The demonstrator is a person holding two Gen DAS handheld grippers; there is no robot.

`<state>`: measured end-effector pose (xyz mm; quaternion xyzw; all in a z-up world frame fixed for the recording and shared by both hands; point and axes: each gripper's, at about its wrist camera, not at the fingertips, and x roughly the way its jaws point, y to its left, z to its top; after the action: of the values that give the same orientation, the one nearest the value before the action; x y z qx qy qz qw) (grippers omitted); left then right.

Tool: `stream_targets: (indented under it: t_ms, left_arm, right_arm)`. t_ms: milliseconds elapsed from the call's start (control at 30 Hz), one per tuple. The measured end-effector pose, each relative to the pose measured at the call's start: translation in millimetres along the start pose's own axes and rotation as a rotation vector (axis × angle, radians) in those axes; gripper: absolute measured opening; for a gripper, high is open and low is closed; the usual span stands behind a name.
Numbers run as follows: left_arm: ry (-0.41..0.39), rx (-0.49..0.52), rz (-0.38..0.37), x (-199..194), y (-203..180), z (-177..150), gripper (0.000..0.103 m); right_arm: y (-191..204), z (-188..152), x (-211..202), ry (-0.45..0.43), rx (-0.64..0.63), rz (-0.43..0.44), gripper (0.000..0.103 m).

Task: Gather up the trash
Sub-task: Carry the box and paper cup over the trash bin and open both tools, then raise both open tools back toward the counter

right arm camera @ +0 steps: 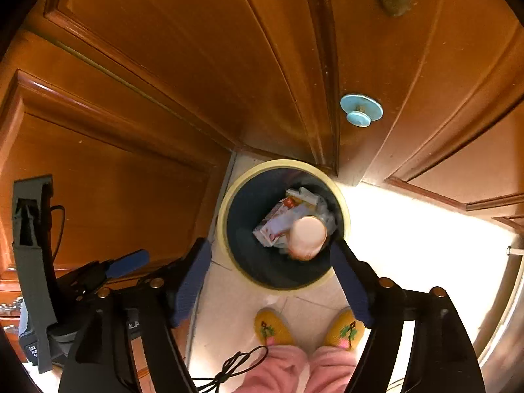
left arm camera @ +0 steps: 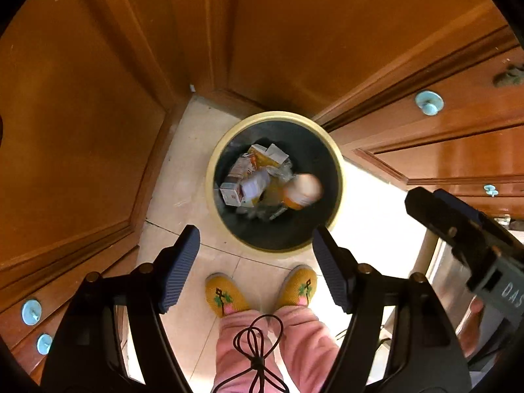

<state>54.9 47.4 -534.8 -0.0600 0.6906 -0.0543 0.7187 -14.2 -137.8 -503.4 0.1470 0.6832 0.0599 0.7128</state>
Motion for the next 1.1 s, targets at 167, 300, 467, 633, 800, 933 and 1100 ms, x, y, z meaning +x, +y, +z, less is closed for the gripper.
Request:
stream_targets:
  t_ms: [167, 300, 467, 633, 800, 933, 1100]
  left_arm:
    - [0.014, -0.03, 0.012, 7, 15, -8, 0.069]
    - [0.013, -0.04, 0.018, 2, 24, -6, 0.069]
    - [-0.005, -0.037, 0.019, -13, 29, -5, 0.069]
    - [-0.012, -0.033, 0.018, -52, 24, -8, 0.069]
    - [-0.024, 0.001, 0.02, -108, 13, -16, 0.069]
    - [-0.055, 0.037, 0.02, -164, 3, -22, 0.069]
    - [-0.099, 0.075, 0.017, -240, -11, -31, 0.069]
  right_arm:
    - [-9, -1, 15, 0.012, 0.028, -0.007, 0.077]
    - [-13, -5, 23, 0.025, 0.053, -0.012, 0.077]
    - [-8, -11, 18, 0.04, 0.058, -0.02, 0.077]
    - [-7, -21, 0, 0.055, 0.082, -0.016, 0.077]
    - [0, -30, -46, 0.058, 0.104, -0.015, 0.077]
    - [15, -35, -97, 0.046, 0.105, -0.005, 0.077]
    - [40, -36, -163, 0.005, 0.08, 0.004, 0.077]
